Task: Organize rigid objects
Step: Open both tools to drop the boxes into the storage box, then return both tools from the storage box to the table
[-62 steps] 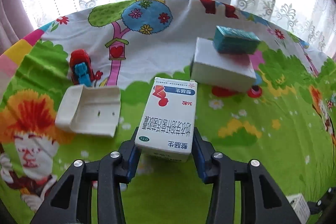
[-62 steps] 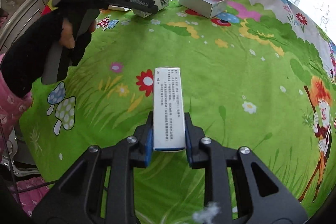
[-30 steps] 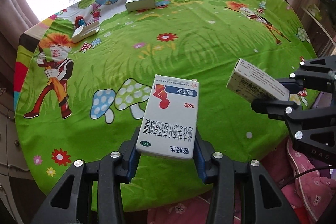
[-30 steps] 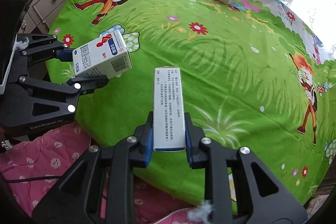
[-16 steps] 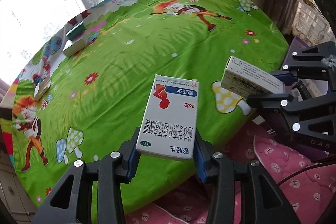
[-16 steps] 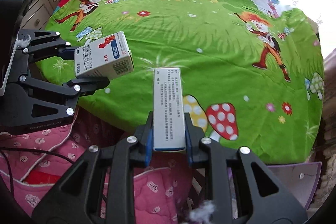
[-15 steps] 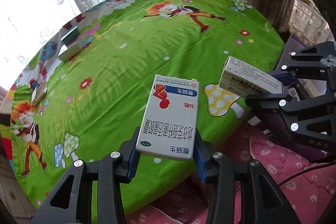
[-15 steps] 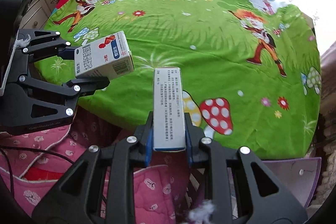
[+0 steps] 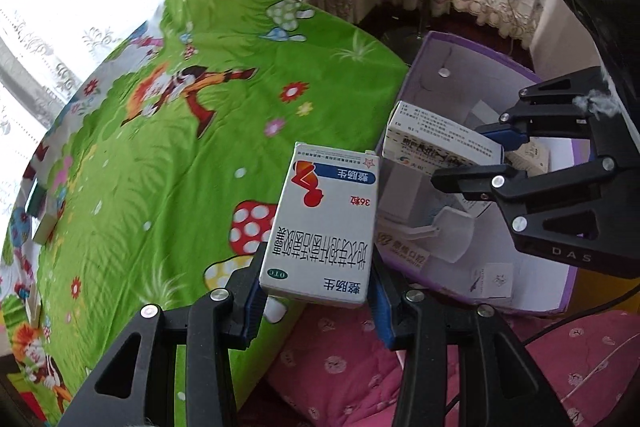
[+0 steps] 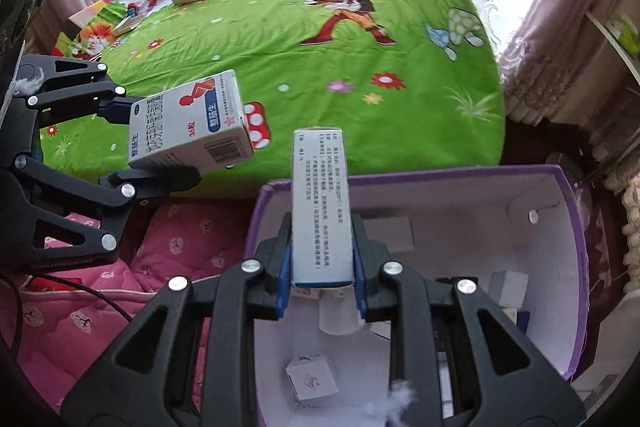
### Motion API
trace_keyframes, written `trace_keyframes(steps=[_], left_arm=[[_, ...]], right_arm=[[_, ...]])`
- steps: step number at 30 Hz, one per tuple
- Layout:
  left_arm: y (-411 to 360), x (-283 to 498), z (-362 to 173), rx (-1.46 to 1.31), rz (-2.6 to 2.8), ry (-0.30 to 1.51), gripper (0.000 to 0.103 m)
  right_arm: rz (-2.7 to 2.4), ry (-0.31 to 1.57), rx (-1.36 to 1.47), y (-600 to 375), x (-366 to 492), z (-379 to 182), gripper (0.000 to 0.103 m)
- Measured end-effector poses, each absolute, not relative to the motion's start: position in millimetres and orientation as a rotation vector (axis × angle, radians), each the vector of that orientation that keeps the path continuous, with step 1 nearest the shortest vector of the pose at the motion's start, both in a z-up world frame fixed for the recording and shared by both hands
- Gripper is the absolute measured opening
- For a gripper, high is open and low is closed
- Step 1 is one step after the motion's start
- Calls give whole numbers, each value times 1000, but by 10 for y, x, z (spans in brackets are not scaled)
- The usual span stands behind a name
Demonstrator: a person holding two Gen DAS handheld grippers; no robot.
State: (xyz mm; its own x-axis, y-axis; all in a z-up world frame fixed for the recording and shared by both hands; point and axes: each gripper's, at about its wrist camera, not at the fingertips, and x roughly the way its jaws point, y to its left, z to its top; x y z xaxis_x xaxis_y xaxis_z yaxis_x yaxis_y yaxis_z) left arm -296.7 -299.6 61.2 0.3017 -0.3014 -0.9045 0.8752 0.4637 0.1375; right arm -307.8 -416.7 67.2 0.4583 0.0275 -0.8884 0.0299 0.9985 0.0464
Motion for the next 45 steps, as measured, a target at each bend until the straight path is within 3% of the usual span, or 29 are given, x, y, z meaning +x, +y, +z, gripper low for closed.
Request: trace_keyframes(steps=[20, 22, 24, 27, 37, 45], left_arm=[[-3931, -3509, 526, 745, -1156, 954, 47], [-3955, -3496, 520, 735, -1158, 949, 62], [-3949, -3474, 530, 721, -1141, 935, 71], [-3892, -3385, 535, 703, -1102, 934, 72], [-3108, -2666, 417, 552, -844, 1014, 73], [-1875, -1905, 251, 336, -483, 1036, 73]], right_arm=[[-286, 1137, 200, -5185, -3651, 520, 31], [-323, 1152, 211, -5227, -3643, 501, 37], [-342, 1154, 227, -5271, -3634, 498, 57], [-350, 1145, 223, -5285, -3612, 529, 63], [-208, 1138, 114, -4720, -3072, 602, 67], [52, 1120, -81, -3763, -2314, 533, 67]])
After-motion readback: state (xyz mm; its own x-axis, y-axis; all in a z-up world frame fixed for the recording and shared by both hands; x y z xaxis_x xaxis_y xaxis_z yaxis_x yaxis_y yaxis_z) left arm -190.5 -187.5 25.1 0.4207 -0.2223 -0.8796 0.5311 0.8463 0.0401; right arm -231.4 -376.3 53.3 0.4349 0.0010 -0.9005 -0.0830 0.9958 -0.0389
